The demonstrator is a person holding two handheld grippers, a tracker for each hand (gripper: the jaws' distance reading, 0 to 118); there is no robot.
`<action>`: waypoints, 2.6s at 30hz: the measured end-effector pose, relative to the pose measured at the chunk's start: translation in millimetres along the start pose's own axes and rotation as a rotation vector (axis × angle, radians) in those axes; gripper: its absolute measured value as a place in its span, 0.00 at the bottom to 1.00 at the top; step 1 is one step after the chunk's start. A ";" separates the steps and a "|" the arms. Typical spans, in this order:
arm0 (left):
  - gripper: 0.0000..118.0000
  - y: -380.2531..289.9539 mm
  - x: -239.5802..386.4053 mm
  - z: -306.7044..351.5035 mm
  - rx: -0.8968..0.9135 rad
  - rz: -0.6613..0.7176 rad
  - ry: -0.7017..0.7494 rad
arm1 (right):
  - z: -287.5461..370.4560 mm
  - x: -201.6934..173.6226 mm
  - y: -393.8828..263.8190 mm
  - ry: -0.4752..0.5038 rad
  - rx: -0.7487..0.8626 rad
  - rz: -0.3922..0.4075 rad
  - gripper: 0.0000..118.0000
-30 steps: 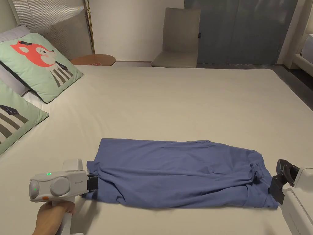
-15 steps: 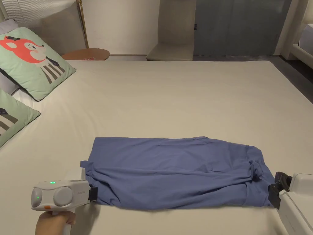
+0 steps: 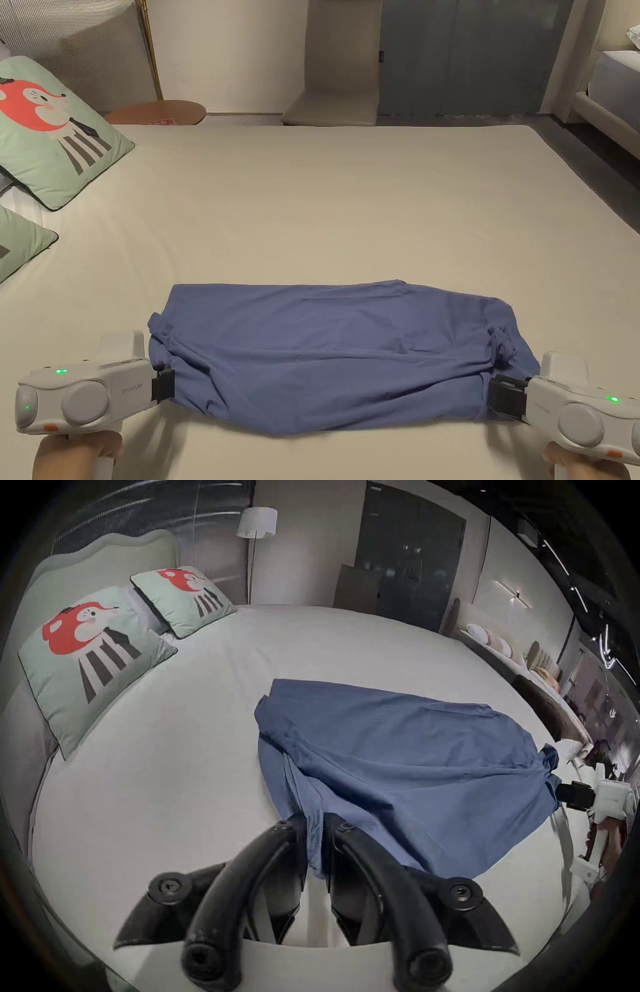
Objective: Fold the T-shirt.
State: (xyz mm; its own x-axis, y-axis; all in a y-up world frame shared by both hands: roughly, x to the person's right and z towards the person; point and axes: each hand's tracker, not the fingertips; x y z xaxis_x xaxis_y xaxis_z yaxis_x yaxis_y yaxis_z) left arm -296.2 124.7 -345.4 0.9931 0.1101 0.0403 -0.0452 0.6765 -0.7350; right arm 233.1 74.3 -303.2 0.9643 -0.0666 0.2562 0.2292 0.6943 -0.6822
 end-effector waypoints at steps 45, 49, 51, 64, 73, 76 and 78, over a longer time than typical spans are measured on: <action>0.92 -87.8 -3.5 115.7 0.181 0.032 0.028 | 183.0 -15.3 -54.2 0.001 0.318 0.143 0.92; 0.92 -61.8 31.8 152.2 0.441 -0.049 0.036 | 218.2 -42.8 -24.5 0.023 0.475 0.165 0.92; 0.92 -51.3 45.0 165.0 0.542 -0.058 0.025 | 226.3 -53.2 -15.4 0.044 0.533 0.165 0.92; 0.00 -43.0 83.7 169.4 0.691 -0.086 -0.053 | 228.4 -87.6 -2.2 0.068 0.701 0.177 0.01; 0.00 0.8 57.6 122.1 0.500 -0.096 -0.043 | 206.9 -84.8 18.8 0.094 0.678 0.181 0.01; 0.00 22.3 42.9 94.8 0.408 -0.089 -0.024 | 192.3 -90.2 24.1 0.099 0.662 0.188 0.01; 0.00 36.0 30.6 75.0 0.338 -0.060 -0.039 | 180.8 -91.9 30.4 0.101 0.647 0.190 0.01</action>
State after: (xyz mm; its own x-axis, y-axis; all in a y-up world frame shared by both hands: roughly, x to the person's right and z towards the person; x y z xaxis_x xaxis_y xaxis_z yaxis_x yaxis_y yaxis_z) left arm -275.6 207.0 -319.9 0.9905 0.0856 0.1072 -0.0261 0.8847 -0.4654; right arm 127.6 231.0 -223.6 0.9948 0.0540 0.0860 -0.0403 0.9873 -0.1538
